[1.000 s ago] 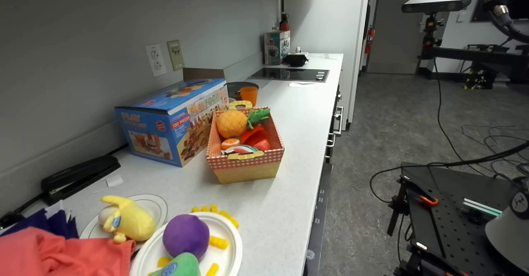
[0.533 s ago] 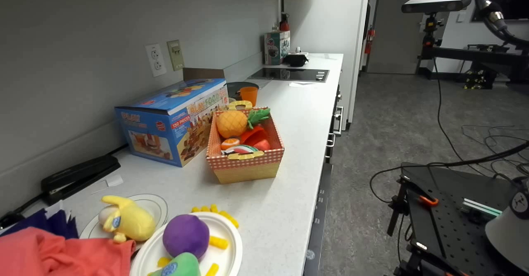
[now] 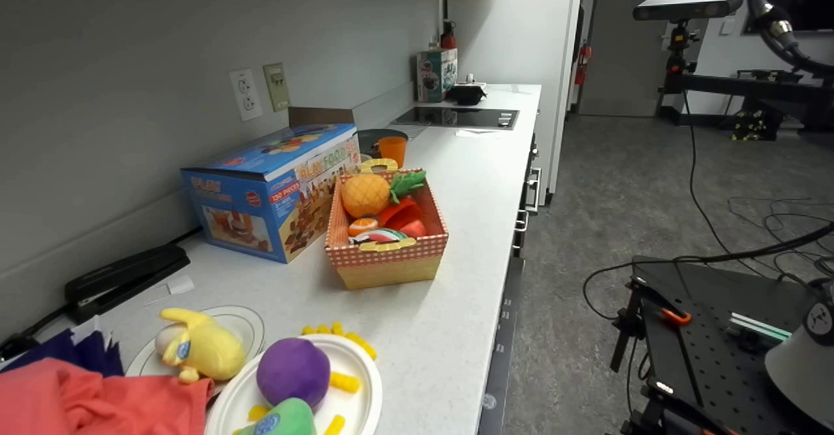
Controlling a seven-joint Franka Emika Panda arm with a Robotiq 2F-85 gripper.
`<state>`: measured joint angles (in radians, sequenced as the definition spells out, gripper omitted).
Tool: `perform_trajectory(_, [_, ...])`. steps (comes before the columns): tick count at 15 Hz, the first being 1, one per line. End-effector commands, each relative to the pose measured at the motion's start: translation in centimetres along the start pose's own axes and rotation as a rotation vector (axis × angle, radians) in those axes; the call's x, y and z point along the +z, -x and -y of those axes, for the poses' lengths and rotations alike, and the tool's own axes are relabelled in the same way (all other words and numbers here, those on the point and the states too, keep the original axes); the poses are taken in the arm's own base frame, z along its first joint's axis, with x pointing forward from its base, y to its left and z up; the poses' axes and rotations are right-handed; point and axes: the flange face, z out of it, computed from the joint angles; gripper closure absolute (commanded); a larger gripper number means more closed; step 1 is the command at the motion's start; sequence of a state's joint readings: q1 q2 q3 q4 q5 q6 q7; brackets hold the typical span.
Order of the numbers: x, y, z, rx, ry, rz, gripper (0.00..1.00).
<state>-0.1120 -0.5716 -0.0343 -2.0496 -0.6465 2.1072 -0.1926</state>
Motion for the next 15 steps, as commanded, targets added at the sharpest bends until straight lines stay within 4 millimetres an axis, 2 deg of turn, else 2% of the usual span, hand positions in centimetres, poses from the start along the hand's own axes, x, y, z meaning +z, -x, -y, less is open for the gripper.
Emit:
perform_trajectory(1, [-0.35,-0.21,-0.69,-0.026,0.097,-0.020,0.00])
perform_trajectory(7, [-1.04,-0.54,-1.14,0.003,0.243,-0.085,0.00])
perform_trajectory(15, [-0.85,-0.25,-0.84,0.102,0.315,-0.048,0.00])
